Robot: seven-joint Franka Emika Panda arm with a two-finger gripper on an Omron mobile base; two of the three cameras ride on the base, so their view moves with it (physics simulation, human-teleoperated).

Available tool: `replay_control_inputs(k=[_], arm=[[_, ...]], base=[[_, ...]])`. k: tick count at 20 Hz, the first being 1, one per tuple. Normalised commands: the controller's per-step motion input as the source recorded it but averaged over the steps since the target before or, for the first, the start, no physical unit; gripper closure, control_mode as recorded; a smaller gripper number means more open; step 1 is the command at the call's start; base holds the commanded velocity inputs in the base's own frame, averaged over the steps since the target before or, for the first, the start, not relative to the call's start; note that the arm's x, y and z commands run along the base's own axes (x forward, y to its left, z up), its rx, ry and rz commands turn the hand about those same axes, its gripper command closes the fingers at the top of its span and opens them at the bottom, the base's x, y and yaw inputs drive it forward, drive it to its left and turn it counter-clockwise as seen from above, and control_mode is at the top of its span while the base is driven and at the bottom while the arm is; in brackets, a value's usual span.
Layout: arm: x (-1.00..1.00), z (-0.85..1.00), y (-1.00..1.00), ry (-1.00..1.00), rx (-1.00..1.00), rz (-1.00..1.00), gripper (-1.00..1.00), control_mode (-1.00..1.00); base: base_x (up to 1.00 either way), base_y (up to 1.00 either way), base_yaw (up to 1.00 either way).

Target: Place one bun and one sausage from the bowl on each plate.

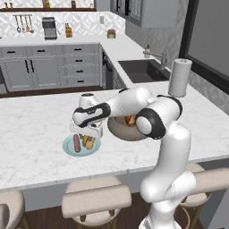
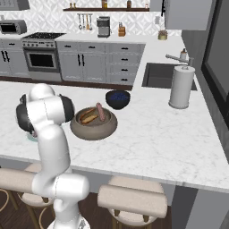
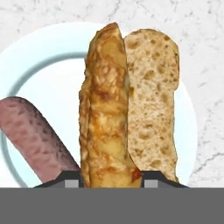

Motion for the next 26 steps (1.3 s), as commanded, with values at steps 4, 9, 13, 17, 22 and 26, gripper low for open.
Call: replay_control_inputs(k=[4,9,13,17,22,26], arm=[[0.04,-0.36,0.06,0.00,0.00,0.07,-1.00,-1.00],[0.26,-0.11,0.02,0.00,0.00,0.01,-1.00,-1.00],[0.14,0.15,-0.05,0.00,0.04,0.02,-1.00,-1.00],[-0.27,0.66,-0.09,-0.01,0.07,0.01,-1.00,-1.00],[-0.73,1.00,-0.65,-0.04,0.06,0.00,-1.00,-1.00],[-0.25,0.97,-1.00,-0.01,0.02,0.00,-1.00,-1.00]], base=[[0.00,0.00,0.00],[0.00,0.00,0.00],[0.00,0.00,0.00],[0.00,0.00,0.00],[0.00,0.00,0.00],[0.00,0.00,0.00]])
